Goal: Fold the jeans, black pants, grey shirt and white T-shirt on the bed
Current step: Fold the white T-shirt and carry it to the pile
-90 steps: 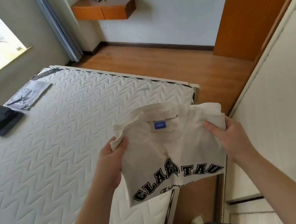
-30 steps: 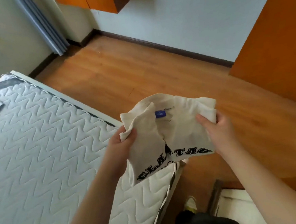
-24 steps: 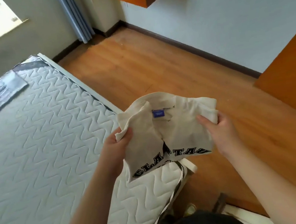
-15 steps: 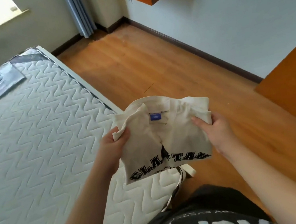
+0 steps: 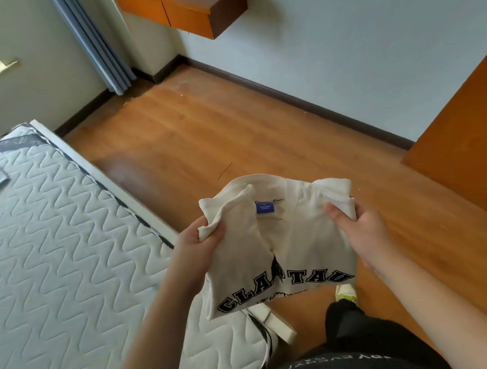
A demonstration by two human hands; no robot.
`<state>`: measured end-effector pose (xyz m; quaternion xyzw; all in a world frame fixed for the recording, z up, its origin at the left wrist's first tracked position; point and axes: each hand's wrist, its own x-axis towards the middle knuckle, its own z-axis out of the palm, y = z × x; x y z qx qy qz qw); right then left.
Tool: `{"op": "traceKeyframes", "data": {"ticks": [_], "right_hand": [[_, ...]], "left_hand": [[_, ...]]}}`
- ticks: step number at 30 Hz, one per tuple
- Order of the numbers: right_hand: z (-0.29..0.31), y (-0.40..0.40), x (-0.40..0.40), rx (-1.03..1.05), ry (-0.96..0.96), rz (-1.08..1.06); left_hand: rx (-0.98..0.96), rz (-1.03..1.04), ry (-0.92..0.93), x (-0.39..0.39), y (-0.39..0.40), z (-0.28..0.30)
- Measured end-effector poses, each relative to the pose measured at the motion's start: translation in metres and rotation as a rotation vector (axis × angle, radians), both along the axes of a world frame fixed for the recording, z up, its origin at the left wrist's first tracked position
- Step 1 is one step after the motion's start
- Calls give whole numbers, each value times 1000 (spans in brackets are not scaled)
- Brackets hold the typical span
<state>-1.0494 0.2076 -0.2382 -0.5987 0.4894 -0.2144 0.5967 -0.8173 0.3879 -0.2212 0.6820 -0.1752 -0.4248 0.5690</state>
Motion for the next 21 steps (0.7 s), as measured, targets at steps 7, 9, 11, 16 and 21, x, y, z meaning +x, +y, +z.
{"op": "traceKeyframes", "data": {"ticks": [7,9,11,16,21], "right_hand": [[20,-128,-47,83,-4,25],[24,-161,-53,76,7,29],[30,-187,-52,76,1,41],[34,-229,-44,83,-29,69],[27,-258,-14,85,-13,127]], "left_hand": [[12,71,16,-47,-120,16],[16,71,23,-56,-151,22],[19,60,17,-60,-176,27],[-21,95,39,-57,-218,32],[-12,204,18,-34,-234,28]]}}
